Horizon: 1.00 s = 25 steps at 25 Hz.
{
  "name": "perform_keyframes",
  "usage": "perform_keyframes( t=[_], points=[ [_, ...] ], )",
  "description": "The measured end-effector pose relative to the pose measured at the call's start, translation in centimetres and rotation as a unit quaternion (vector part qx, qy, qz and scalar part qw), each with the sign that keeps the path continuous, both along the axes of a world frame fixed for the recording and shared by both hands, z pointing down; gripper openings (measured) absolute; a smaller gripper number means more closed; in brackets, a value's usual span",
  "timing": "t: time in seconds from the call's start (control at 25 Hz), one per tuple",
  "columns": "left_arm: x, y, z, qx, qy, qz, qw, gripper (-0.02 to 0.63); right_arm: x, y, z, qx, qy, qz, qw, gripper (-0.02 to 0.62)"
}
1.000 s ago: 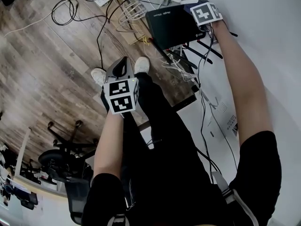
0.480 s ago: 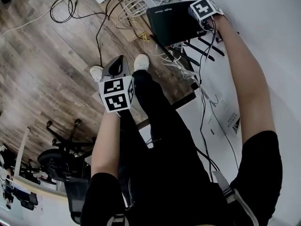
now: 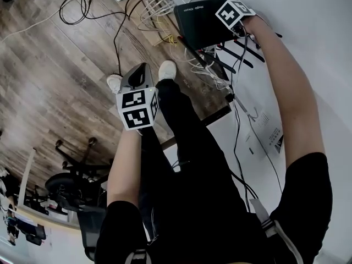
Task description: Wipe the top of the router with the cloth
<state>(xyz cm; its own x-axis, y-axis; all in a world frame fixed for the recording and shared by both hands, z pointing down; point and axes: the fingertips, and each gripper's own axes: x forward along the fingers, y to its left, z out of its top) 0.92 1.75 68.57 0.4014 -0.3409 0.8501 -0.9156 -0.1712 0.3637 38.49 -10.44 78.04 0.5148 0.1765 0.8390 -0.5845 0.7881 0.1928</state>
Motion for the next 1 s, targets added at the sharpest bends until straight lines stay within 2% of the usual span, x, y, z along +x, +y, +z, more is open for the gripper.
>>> perform_keyframes(
  t=[0.08,0.4,0.6,0.72,0.88,1.0],
  points=[
    [-0.1,0.1,0.0,0.001,0.000,0.001,1.0000,0.011,-0.2,0.4,-0.1,-0.011,-0.001,-0.014,1.000,0.044],
    [-1.2,-0.1,0.0,0.002,0.001,0.001,1.0000,0.011,-1.0,2.0,-0.3,-0.038,-0.004,-0.017,0.999,0.044],
    [-1.5,-0.2,-0.1,0.003,0.002,0.007,1.0000,0.011,-0.7,4.0,-0.4,-0.074,-0.003,-0.005,0.997,0.044],
    [-1.9,-0.2,0.1,0.002,0.003,0.005,1.0000,0.011,-0.5,5.3,-0.1,-0.089,-0.002,0.022,0.996,0.044],
    [-2.4,0.0,0.3,-0.003,0.006,-0.006,1.0000,0.011,-1.9,6.0,-0.3,-0.097,-0.030,0.045,0.994,0.044],
    [-2.3,0.1,0.3,-0.003,0.009,-0.002,1.0000,0.011,-3.0,6.6,-0.7,-0.109,-0.042,0.041,0.992,0.044]
  ],
)
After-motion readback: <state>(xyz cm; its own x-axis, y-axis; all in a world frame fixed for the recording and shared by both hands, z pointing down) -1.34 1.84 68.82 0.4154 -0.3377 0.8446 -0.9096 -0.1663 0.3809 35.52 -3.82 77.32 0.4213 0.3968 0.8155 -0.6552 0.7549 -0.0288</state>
